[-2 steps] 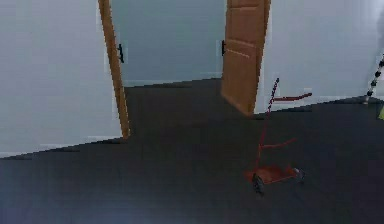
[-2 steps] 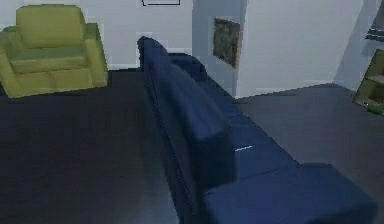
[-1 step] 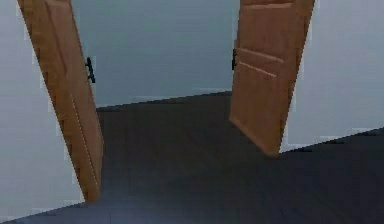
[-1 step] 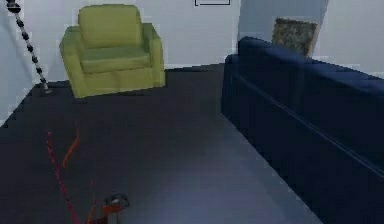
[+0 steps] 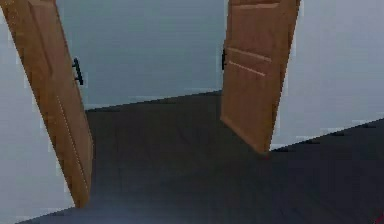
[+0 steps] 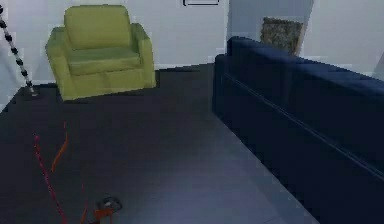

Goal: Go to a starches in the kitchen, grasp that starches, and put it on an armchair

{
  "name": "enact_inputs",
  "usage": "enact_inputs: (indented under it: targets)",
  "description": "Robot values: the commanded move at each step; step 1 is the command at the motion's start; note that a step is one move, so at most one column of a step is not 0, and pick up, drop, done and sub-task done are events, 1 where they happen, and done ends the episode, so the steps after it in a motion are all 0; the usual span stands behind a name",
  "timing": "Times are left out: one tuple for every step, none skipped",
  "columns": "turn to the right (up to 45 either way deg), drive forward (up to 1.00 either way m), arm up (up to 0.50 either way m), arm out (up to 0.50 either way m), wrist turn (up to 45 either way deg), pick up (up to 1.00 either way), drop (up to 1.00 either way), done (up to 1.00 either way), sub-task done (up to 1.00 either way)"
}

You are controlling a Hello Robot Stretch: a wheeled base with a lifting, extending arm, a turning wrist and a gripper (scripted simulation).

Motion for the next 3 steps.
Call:
enact_inputs:
  targets:
    - [-33.0, 0.0, 0.0, 0.0, 0.0, 0.0, 0.0, 0.0, 0.0]
    - [0.0, 0.6, 0.0, 0.0, 0.0, 0.0, 0.0, 0.0, 0.0]
    - [36.0, 0.0, 0.0, 0.0, 0.0, 0.0, 0.0, 0.0, 0.0]
